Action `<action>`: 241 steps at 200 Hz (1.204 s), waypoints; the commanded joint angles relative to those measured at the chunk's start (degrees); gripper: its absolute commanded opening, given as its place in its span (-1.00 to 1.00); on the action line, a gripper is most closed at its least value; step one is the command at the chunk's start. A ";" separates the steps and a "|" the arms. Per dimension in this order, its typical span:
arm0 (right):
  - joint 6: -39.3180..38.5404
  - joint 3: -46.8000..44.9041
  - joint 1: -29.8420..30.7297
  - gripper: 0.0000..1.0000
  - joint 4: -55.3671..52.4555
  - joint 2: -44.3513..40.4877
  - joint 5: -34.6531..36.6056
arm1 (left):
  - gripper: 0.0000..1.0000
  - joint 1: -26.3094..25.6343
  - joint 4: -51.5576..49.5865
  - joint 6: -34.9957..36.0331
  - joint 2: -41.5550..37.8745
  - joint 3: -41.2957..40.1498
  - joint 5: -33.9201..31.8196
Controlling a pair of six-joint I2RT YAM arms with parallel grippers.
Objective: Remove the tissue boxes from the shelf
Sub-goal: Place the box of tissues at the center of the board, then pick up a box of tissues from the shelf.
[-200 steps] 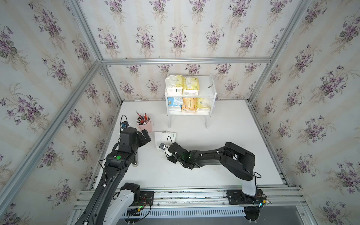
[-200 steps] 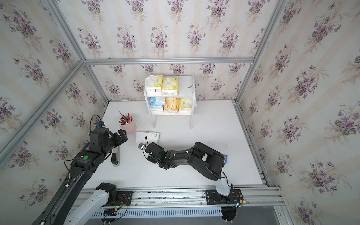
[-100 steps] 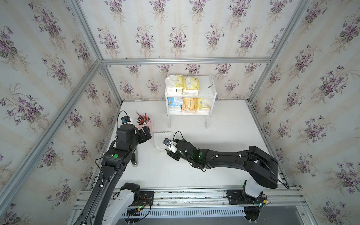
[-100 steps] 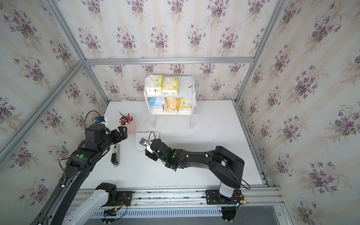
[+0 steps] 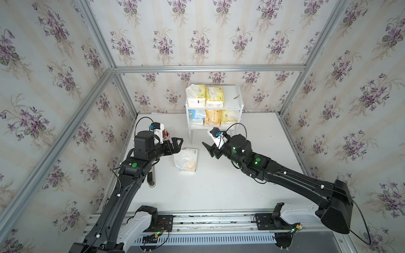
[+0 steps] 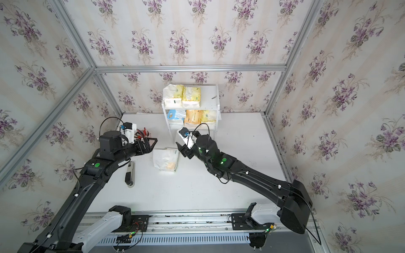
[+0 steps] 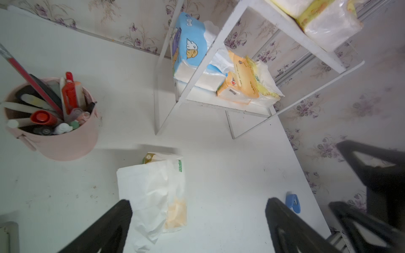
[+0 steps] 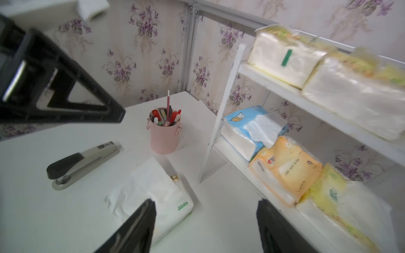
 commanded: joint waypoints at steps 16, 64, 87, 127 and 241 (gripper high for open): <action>6.44 9.52 -6.74 0.63 -9.99 -1.71 -8.14 | 0.98 -0.38 5.63 -3.00 2.07 -3.08 6.01; 17.14 24.41 -19.93 0.71 -17.60 3.59 -19.02 | 0.98 -0.90 7.79 -4.81 2.94 -7.07 6.24; 21.28 31.17 -25.99 0.69 -20.27 8.28 -22.88 | 0.98 -1.02 7.66 -4.62 2.85 -8.21 5.91; 23.65 43.92 -28.54 0.60 -26.18 18.33 -23.33 | 0.98 -1.10 7.22 -4.39 2.18 -9.84 5.16; 28.63 59.90 -28.57 0.28 -32.67 35.06 -20.18 | 0.98 -1.12 4.88 -3.59 0.21 -11.04 2.75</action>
